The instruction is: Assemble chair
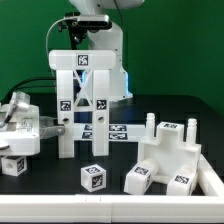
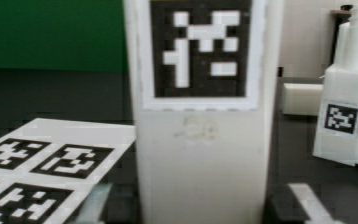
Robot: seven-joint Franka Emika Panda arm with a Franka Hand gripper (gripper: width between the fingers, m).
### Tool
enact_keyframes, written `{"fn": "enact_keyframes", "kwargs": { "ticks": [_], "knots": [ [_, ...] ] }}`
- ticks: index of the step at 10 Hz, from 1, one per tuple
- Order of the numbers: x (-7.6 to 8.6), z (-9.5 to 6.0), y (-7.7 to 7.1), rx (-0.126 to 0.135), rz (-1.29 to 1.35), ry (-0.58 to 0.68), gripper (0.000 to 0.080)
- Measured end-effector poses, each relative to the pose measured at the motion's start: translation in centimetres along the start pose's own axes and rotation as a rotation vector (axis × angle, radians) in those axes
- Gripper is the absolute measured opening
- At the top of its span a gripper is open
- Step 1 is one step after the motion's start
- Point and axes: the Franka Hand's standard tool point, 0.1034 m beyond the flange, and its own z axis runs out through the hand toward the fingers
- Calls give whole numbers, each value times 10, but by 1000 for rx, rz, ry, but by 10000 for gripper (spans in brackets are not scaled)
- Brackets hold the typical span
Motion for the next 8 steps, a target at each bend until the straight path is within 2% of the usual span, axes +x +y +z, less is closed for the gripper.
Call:
{"fn": "enact_keyframes", "kwargs": {
  "ticks": [4,5,7,8],
  "knots": [
    [-1,-1,-1,-1,-3,3,284],
    [-13,-8,-6,-2,-27,19,284],
    [-49,-21,-10,8,-66,18,284],
    [-63,-28,-17,5,-93,78,285]
  ]
}}
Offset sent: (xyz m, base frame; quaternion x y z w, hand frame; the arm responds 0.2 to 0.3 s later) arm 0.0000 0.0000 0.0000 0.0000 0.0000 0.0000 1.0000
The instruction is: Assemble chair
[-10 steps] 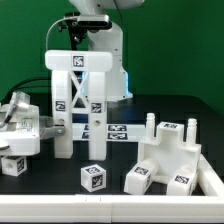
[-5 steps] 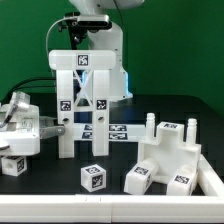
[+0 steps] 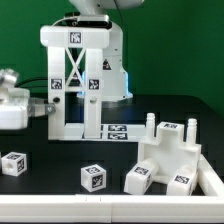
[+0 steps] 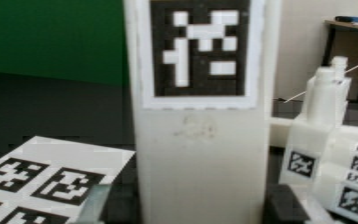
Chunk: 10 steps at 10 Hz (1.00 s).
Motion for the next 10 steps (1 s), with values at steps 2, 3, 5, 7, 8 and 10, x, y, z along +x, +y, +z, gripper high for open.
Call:
{"fn": "enact_keyframes", "kwargs": {
  "ticks": [2,3,5,7,8,10],
  "knots": [
    [-51,-4,-19,-3,-75,155,285],
    [-43,1,-13,37,-1,198,285],
    [-36,-4,-25,50,-24,325,285],
    [-39,-5,-33,47,-56,468,285],
    [-41,-14,-44,9,-89,545,285],
    [-38,-21,-63,-62,-169,712,285]
  ]
}}
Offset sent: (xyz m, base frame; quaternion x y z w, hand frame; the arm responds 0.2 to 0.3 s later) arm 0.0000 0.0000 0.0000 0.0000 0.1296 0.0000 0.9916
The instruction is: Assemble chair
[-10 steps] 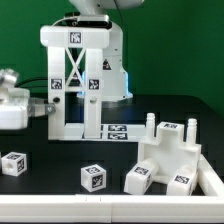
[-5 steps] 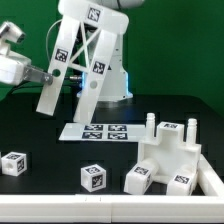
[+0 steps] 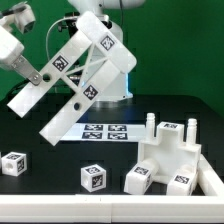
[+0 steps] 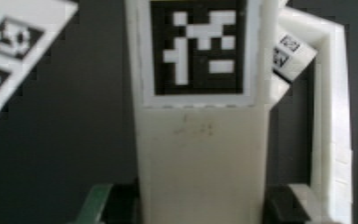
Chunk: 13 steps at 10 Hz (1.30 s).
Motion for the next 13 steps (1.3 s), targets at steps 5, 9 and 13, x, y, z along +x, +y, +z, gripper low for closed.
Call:
{"fn": "enact_keyframes", "kwargs": {
  "ticks": [5,9,13],
  "knots": [
    [1,8,-11,-25,-86,224,285],
    [7,9,4,-383,-361,204,285],
    [2,24,-5,-566,-389,239,285]
  ]
}}
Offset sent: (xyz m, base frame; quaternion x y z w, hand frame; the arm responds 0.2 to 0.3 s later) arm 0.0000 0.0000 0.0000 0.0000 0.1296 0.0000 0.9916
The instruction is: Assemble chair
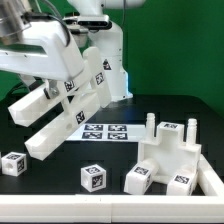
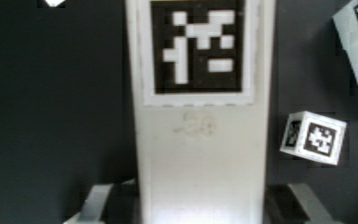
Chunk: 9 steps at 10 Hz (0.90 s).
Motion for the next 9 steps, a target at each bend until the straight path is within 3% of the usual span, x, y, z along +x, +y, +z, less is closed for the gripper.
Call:
{"fn": "enact_keyframes", "kwargs": {
  "ticks": [1,2,5,6,7,9],
  "knots": [
    [3,1,0,-94,-51,10,285],
    [6,4,-4,-135,-77,19,285],
    [11,5,-9,-119,-85,51,285],
    [21,3,-16,-111,-103,125,285],
    [29,2,-27,-86,-134,244,285],
    [25,-2,-31,-44,-151,344,285]
  ]
}}
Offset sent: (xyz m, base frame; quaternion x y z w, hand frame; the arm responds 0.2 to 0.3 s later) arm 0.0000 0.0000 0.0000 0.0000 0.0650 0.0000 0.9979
